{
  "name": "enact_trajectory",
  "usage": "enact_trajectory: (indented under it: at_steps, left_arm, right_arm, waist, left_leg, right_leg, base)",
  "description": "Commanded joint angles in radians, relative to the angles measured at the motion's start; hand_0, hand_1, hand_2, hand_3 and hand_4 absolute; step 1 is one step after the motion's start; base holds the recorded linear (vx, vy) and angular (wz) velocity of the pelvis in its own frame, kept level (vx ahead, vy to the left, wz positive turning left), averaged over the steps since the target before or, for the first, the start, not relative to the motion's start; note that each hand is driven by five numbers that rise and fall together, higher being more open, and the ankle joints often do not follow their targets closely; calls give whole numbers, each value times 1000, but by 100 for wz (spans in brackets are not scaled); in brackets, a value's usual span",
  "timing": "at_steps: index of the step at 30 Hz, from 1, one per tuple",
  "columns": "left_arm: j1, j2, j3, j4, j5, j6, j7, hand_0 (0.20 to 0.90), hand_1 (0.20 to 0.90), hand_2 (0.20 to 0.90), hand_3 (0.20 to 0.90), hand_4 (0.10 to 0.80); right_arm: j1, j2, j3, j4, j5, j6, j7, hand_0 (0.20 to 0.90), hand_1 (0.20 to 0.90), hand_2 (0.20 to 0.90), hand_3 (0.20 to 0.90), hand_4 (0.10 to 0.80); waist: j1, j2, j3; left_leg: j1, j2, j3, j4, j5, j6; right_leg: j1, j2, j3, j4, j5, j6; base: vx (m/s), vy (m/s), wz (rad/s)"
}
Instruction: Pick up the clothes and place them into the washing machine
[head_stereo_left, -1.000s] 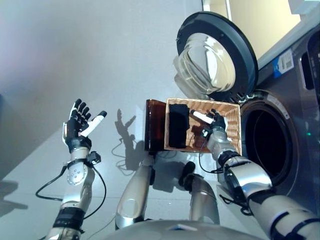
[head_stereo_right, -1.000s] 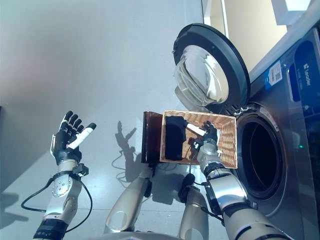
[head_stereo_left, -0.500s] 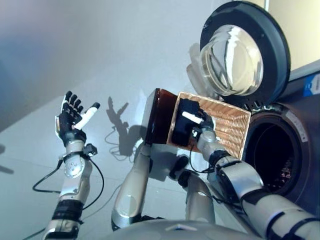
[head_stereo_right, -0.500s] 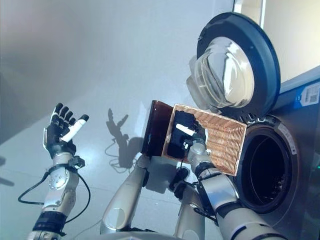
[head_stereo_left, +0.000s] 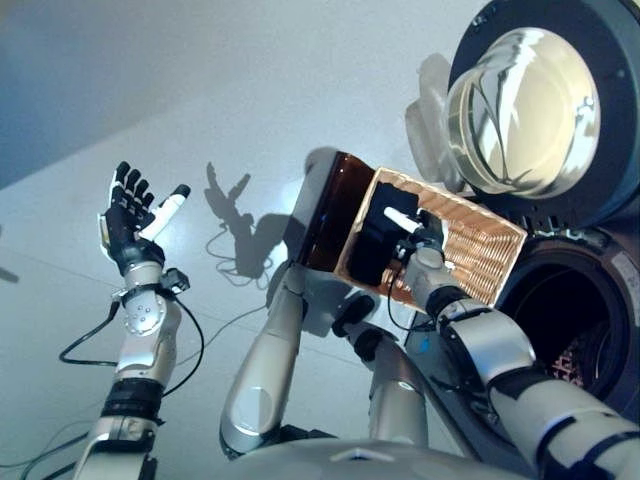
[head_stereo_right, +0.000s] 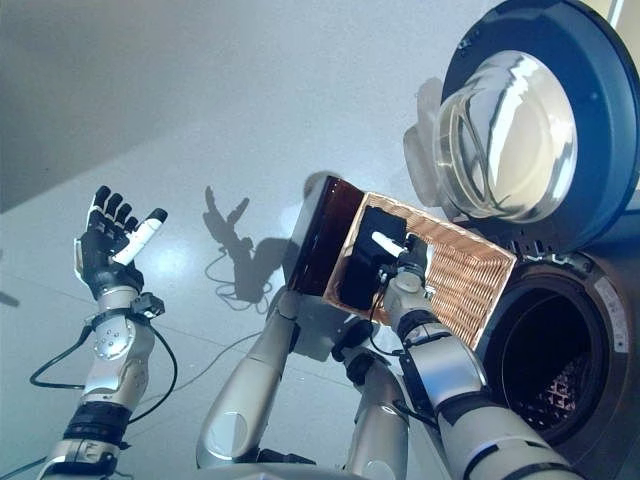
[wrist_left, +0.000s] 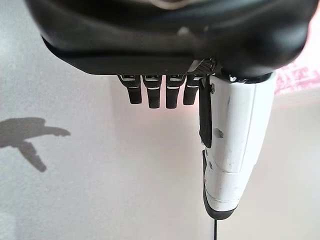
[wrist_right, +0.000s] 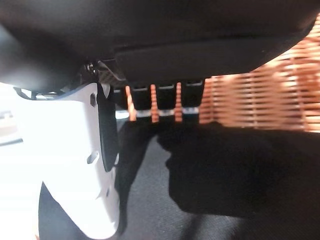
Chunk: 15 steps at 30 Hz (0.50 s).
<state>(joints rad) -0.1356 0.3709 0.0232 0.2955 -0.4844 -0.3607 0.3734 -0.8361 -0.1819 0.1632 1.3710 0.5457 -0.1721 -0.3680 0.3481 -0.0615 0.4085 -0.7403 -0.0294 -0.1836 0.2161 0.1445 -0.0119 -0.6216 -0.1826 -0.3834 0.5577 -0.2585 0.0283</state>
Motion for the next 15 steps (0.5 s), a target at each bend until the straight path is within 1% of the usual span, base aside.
enact_trajectory:
  at_steps: [1,8,15]
  left_arm:
    - [-1,63,32,-68,38,-116,30,900,900,900,900,800]
    - [26,66,43,-66,38,-116,25,900,900,900,900,800]
    - [53,57,52,-27,26,-107,3,900,900,900,900,800]
  right_arm:
    - [-45,16,-9,0,-31,-24,-2,200,200,200,200,300]
    - [-5,-36,-38,20,-48,-10,-11,200,200,200,200,300]
    - [74,-91,-79,8,-40,-18,-15,200,200,200,200,300]
  waist:
    - [44,14,7]
    - [28,17,-7]
    - [-8,7,-40]
  left_leg:
    - [-24,-23,58,104,-143,-46]
    - [9,-19,60,85,-143,-41]
    - [73,-8,75,54,-139,-37]
  right_leg:
    - [69,-19,21,-123,81,55]
    - [89,-18,33,-138,87,55]
    - [141,-9,54,-180,103,56]
  base:
    - [-4,14,5]
    - [-1,-1,-2]
    - [17,-11,-7]
